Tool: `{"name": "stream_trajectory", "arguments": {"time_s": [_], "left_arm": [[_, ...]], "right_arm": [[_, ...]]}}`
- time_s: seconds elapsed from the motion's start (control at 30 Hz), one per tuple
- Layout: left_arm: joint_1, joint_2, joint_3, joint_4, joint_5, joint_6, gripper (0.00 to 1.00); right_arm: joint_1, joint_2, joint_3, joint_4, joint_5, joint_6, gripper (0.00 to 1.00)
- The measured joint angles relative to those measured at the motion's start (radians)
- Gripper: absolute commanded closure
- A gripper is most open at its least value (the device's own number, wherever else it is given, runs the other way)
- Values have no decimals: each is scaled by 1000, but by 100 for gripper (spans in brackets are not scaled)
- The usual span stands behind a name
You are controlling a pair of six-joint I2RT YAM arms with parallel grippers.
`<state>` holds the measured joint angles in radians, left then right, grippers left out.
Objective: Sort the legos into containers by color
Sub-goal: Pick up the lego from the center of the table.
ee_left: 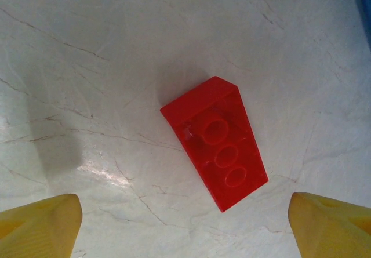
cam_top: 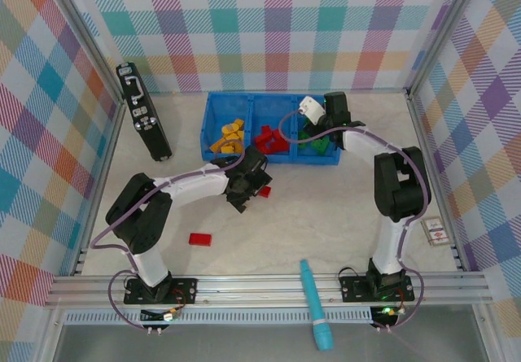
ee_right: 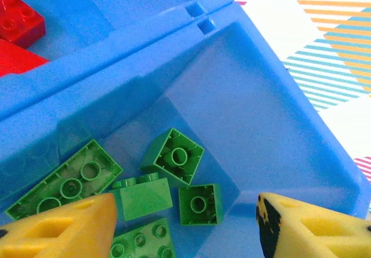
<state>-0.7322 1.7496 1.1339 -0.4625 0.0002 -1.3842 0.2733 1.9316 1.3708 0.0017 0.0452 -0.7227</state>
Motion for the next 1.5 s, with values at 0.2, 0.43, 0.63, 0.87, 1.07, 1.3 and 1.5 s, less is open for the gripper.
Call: {"name": "stream_trajectory", "arguments": {"time_s": [0.2,0.43,0.63,0.87,1.07,1.3,1.5], "left_arm": [[-3,69,13,50,-30,-46,20],[-18,119,49,43,-56,-84,34],[-20,122,48,5,-62,-96,56],[-23,121,51,-10,-61,-93,69],[-33,150,120,-80,-75,18,73],[-66,187,430,-214,-163,277,70],[-44,148,593,-241,-238,439,68]], "right_arm": [[0,-56,0,-4,-33,2,37],[-4,-84,34,-27,-56,2,37],[-6,-87,34,-48,-62,5,36],[-16,-88,34,-58,-64,5,36],[-19,-95,28,-72,-64,5,36],[-19,-209,-45,-93,-74,45,34],[-19,-375,-123,-108,-111,146,24]]}}
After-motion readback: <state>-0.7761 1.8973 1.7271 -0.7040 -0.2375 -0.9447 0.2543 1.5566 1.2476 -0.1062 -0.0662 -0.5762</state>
